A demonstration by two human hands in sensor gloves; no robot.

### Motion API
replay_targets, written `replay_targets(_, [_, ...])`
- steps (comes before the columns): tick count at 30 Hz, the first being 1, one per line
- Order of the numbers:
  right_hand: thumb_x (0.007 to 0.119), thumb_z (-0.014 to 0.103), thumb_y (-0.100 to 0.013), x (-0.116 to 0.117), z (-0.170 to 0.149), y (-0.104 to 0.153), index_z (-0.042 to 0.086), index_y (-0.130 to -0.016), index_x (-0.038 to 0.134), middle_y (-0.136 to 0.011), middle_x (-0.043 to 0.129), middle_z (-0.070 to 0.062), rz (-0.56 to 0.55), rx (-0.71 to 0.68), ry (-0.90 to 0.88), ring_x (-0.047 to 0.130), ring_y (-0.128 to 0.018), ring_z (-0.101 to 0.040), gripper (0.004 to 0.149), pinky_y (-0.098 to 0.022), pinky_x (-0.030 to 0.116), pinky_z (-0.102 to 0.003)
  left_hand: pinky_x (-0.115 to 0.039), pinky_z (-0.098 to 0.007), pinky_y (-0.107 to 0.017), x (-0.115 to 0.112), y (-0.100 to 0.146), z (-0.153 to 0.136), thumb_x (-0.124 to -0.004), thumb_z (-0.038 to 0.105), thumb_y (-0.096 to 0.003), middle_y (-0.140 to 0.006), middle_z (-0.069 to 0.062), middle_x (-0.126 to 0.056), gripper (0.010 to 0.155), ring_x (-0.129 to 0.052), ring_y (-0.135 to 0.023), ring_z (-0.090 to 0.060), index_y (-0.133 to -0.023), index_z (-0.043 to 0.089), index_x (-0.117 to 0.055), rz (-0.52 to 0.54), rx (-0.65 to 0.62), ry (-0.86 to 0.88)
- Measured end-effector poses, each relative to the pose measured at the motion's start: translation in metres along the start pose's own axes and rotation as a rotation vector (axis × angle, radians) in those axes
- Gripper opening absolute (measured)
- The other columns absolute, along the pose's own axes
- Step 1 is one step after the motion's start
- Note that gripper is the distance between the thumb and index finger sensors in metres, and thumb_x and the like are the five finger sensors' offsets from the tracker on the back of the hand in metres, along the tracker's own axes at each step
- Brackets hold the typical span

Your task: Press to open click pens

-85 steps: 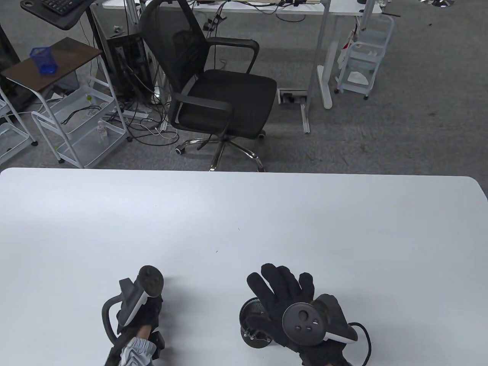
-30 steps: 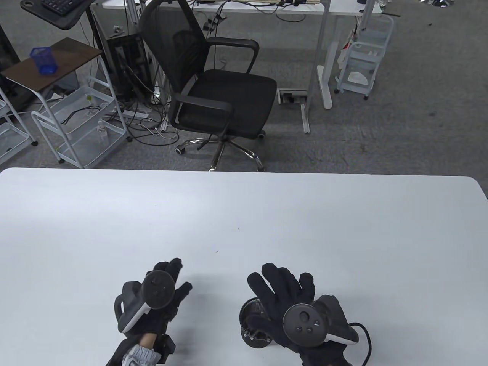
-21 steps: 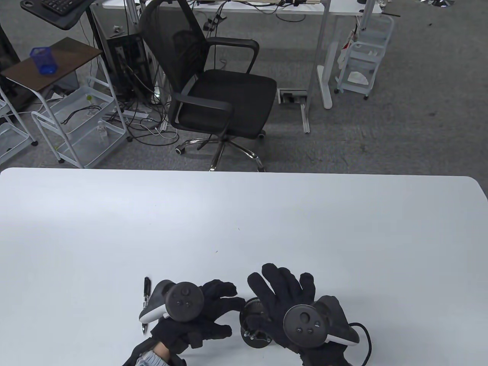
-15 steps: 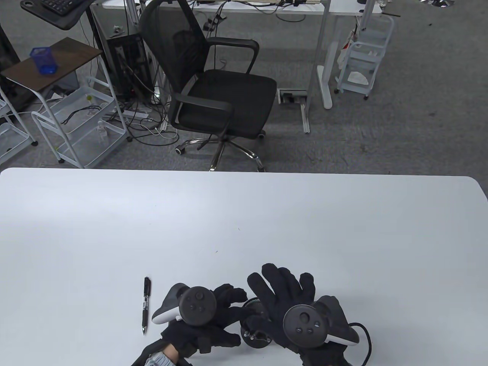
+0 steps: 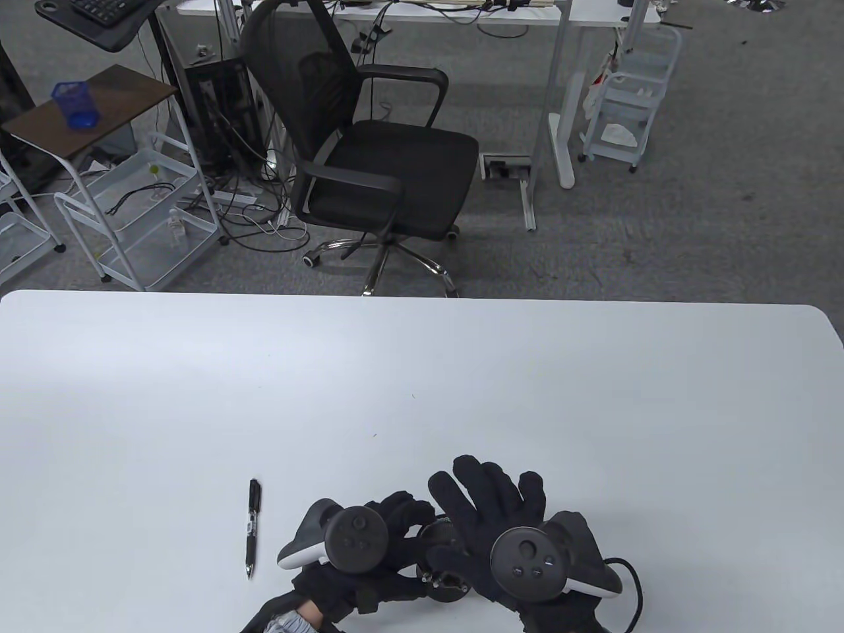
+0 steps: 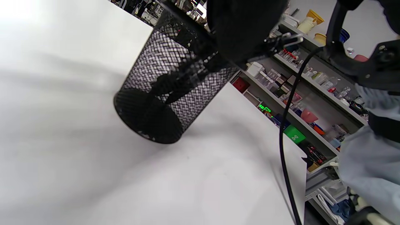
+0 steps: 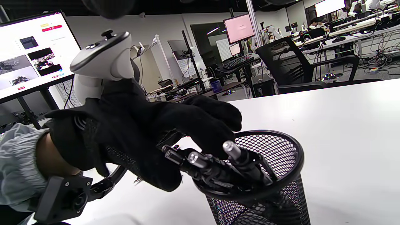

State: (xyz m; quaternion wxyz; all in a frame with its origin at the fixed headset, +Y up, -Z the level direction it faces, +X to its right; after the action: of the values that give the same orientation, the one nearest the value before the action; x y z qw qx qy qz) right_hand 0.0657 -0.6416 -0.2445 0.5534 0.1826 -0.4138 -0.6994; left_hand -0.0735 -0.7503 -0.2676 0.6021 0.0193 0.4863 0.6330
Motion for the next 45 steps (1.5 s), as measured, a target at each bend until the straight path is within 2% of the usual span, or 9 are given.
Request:
replay_targets(13, [0.058,0.051,-0.065,-0.001,0.0,0.0,0.011,-0.124,0.029,-0.126,0.019,-0.036,0.0,0.0,0.0,0.031,-0.108,-0.067,0.077,-0.063,0.014,-0.086,-0.014,-0.071,-0.078,0.0,-0.001,0.003,-0.078,0.04,-0.0661,-0.128,-0.009,-0.021,0.049,-0.009,-0.116,-0.045,-0.114,0.035,-0.068,0.039,-0.027,0.013])
replay_targets(27, [0.058,0.051,-0.065,-0.001,0.0,0.0,0.011,-0.124,0.029,-0.126,0.019,-0.035,0.0,0.004,-0.001,0.031,-0.108,-0.066,0.077,-0.063,0.014,-0.086,-0.019,-0.073,-0.079,0.001,-0.002,0.004,-0.071,0.038,-0.0691,-0.127,-0.005,-0.032,0.04,-0.017,-0.116,-0.045,-0.109,0.037,-0.072,0.157,-0.048,0.041])
replay_targets(34, [0.058,0.051,-0.065,-0.002,-0.001,0.0,0.011,-0.124,0.029,-0.126,0.019,-0.036,-0.003,0.003,-0.002,0.03,-0.108,-0.067,0.077,-0.063,0.014,-0.086,-0.018,-0.073,-0.078,0.0,-0.002,0.003,-0.069,0.037,-0.0702,-0.126,-0.002,-0.036,0.039,-0.019,-0.117,-0.044,-0.109,0.036,-0.068,0.172,-0.041,0.051])
replay_targets(40, [0.058,0.051,-0.065,-0.003,-0.001,0.0,0.011,-0.124,0.029,-0.126,0.019,-0.036,-0.005,0.002,-0.004,0.03,-0.108,-0.067,0.077,-0.063,0.014,-0.086,-0.017,-0.074,-0.077,0.004,0.001,0.0,-0.065,0.037,-0.0716,-0.126,-0.004,-0.041,0.039,-0.02,-0.117,-0.044,-0.11,0.038,-0.061,0.182,-0.06,0.133])
replay_targets(45, [0.058,0.051,-0.066,-0.003,-0.001,0.0,0.011,-0.124,0.029,-0.126,0.019,-0.036,-0.006,0.003,-0.004,0.03,-0.108,-0.067,0.077,-0.063,0.014,-0.086,-0.019,-0.074,-0.077,0.019,0.009,0.002,-0.063,0.037,-0.0721,-0.127,-0.009,-0.044,0.039,-0.025,-0.118,-0.048,-0.111,0.039,-0.057,0.226,-0.126,0.281])
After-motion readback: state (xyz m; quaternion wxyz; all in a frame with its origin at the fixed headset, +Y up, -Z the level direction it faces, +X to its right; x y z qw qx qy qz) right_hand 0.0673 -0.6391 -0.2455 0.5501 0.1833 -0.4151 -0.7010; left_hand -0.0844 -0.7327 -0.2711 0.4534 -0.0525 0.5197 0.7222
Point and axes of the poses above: the tracker on the back of each hand, its own z axis roughly to the thumb side, its own y axis roughly from the fingertips to the wrist, x = y × z, the point moved 5 cm from there along -y, roughly from the wrist to the fingertips
